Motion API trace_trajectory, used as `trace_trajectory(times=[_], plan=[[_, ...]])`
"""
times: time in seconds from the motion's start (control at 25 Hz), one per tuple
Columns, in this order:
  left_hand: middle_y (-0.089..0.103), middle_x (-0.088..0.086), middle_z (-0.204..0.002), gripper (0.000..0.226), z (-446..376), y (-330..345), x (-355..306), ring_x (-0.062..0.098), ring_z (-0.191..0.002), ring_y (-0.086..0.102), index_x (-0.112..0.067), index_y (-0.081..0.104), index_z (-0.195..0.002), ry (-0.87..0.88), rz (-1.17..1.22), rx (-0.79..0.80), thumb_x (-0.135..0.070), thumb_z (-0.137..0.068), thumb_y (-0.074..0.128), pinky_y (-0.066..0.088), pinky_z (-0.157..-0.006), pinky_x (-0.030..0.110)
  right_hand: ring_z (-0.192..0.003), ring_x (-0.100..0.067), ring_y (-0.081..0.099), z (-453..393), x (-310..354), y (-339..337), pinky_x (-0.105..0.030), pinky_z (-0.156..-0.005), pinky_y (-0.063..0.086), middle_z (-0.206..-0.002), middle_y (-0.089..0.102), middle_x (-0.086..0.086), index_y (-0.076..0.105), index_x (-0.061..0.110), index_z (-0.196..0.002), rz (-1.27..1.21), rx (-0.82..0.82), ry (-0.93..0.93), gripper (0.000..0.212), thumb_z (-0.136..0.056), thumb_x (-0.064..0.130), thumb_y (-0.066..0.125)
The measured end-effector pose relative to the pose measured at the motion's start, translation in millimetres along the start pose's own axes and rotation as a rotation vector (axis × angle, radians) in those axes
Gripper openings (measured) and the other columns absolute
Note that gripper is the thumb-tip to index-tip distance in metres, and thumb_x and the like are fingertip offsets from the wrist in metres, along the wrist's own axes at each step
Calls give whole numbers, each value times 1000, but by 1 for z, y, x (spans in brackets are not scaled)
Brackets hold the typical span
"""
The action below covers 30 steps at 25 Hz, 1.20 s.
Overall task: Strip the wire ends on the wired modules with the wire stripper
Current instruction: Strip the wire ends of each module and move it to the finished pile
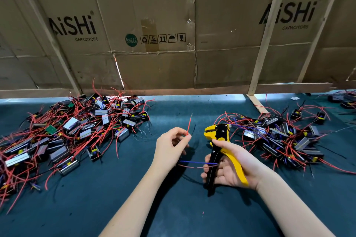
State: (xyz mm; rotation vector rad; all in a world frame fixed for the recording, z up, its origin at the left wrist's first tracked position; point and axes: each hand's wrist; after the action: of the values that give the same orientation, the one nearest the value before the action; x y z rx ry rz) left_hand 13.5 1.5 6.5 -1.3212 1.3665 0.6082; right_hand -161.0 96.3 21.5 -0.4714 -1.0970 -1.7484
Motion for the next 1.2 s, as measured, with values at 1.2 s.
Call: trace_trajectory(times=[1.2], plan=[[58, -18, -61, 11, -7, -16, 10, -3, -58, 46, -16, 68, -82, 15, 225, 98, -12, -92, 65, 38, -60, 9, -72, -34, 61, 5, 2, -11, -41, -77, 53, -75, 57, -19, 61, 1, -77, 159, 275, -20, 64, -84, 65, 56]])
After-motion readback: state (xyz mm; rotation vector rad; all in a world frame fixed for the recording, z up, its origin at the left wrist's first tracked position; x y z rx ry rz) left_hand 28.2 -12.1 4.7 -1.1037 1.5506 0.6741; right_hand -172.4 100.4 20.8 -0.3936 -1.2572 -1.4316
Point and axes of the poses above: each hand's wrist, its own z-axis away from the middle knuckle, its own y-axis out of the palm, x = y × z
